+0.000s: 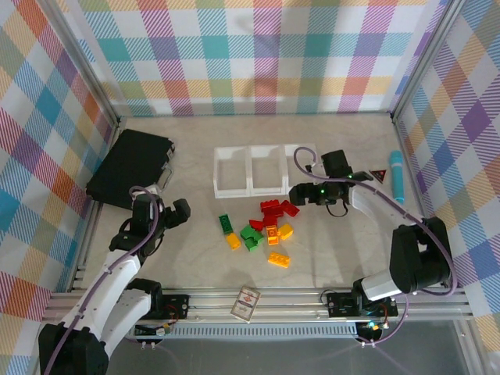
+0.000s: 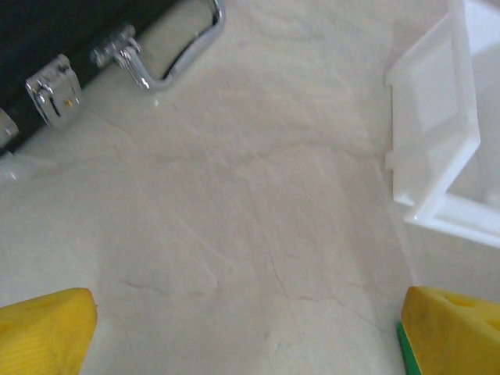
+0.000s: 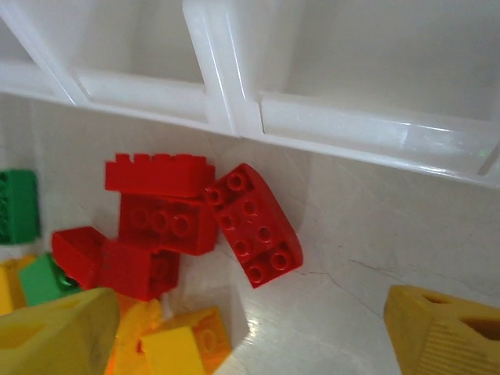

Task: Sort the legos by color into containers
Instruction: Pick up the lego from the center of the table.

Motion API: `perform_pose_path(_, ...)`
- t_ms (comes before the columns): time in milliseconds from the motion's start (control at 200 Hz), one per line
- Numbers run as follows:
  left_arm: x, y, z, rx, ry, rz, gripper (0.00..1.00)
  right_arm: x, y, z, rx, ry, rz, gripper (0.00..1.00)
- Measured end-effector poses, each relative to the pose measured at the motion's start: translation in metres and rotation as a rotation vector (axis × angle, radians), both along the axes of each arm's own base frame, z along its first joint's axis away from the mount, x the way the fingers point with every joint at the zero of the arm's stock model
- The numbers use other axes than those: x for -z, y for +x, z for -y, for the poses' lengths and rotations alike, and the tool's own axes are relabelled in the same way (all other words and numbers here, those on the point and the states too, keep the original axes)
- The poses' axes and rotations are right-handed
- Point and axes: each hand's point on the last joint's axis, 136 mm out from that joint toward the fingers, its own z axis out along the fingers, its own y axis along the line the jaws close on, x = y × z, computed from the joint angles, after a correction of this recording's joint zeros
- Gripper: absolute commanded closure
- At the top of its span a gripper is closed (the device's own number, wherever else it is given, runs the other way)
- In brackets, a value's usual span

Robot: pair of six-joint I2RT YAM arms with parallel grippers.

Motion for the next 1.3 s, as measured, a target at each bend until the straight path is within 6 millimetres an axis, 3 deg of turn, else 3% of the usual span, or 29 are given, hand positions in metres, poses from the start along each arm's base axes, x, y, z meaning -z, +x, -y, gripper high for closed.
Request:
perform_pose_path(395, -0.003, -0.007, 0.0, -0.042, -0.048, -0.056, 0.0, 0.027, -0.017, -0.015, -0.21, -0.16, -0.002, 0.18)
perform_pose_path(645, -0.001, -0.007, 0.009, -0.036, -0.109, -0.071, 0.0, 0.062, -0.008, -0.011, -0.276, -0.281, -0.059, 0.18)
perform_pose_path(990, -0.007, -0.011, 0.016, -0.004, -0.156, -0.044, 0.0, 0.07, 0.006, -0.026, -0.347, -0.356, -0.045, 0.21)
perform_pose_path(1300, -0.017, -0.017, 0.015, 0.004, -0.162, 0.017, 0.0, 0.079, 0.008, -0.023, -0.359, -0.387, -0.057, 0.26)
